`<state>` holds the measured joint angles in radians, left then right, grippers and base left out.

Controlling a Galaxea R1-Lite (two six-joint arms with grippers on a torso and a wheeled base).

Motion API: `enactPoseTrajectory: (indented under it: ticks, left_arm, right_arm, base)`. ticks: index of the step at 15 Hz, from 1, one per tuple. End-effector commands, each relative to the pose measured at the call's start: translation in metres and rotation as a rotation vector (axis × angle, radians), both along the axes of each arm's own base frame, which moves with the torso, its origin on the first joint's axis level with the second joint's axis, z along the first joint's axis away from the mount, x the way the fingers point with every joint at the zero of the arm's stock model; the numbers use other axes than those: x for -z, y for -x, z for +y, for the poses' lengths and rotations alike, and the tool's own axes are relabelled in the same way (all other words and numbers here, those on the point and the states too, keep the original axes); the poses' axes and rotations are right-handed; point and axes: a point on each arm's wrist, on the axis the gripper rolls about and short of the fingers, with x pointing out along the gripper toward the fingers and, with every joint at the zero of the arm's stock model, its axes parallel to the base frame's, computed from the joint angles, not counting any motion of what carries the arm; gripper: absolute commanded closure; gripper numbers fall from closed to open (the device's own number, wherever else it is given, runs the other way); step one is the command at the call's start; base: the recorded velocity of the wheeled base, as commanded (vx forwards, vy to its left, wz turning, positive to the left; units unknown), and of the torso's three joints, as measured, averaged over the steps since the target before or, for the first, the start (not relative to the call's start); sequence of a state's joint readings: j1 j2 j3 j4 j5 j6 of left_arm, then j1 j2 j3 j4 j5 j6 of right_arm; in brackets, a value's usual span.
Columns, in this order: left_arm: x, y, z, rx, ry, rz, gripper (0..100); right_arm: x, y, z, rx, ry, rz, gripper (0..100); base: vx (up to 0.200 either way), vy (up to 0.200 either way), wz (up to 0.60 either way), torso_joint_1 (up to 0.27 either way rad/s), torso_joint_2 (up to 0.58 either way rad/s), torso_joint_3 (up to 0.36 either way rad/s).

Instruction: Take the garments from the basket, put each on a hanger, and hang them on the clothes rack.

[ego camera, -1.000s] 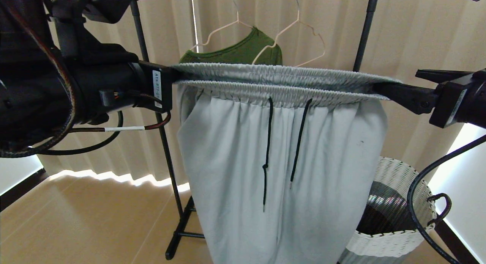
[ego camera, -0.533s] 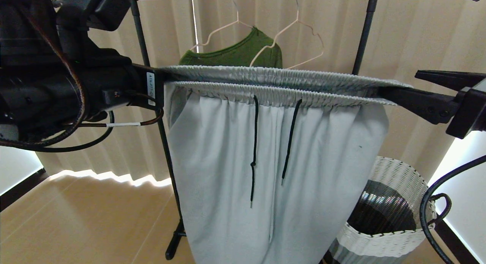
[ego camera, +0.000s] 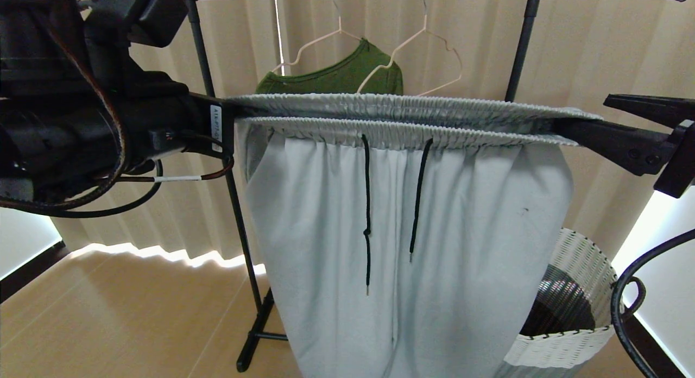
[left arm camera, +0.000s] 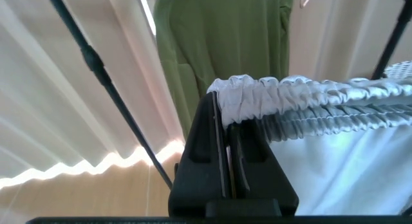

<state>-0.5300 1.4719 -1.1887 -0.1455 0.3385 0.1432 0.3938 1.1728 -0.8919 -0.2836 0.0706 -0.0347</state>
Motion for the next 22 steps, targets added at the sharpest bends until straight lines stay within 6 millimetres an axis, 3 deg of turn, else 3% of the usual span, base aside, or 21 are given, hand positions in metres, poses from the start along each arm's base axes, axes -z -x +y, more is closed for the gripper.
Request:
enactPoseTrajectory:
  ticks: [1, 9, 14, 18, 22]
  left_arm:
    - [0.0, -0.001, 0.0, -0.007, -0.002, 0.0, 100]
    - [0.0, -0.001, 0.001, -0.02, -0.001, -0.002, 100]
    - [0.001, -0.001, 0.009, -0.07, -0.008, 0.003, 100]
    - [0.005, 0.029, 0.038, -0.119, -0.025, -0.009, 100]
    - [0.023, 0.067, 0.07, -0.166, -0.016, -0.002, 100]
  right_arm:
    - [-0.001, 0.001, 0.0, -0.002, -0.003, -0.006, 0]
    - [-0.005, 0.009, -0.001, -0.092, -0.013, -0.026, 0]
    - [0.007, 0.008, -0.003, -0.072, 0.009, 0.009, 0]
    - [0.033, 0.003, -0.028, 0.104, 0.138, 0.044, 0]
    - [0.055, 0.023, -0.042, 0.183, 0.157, 0.073, 0]
  base:
    - [0.0, 0.0, 0.0, 0.0, 0.0, 0.0]
    - [0.0, 0.0, 0.0, 0.0, 0.0, 0.0]
    - [0.0, 0.0, 0.0, 0.0, 0.0, 0.0]
    - [0.0, 0.0, 0.0, 0.0, 0.0, 0.0]
    - [0.0, 0.0, 0.0, 0.0, 0.0, 0.0]
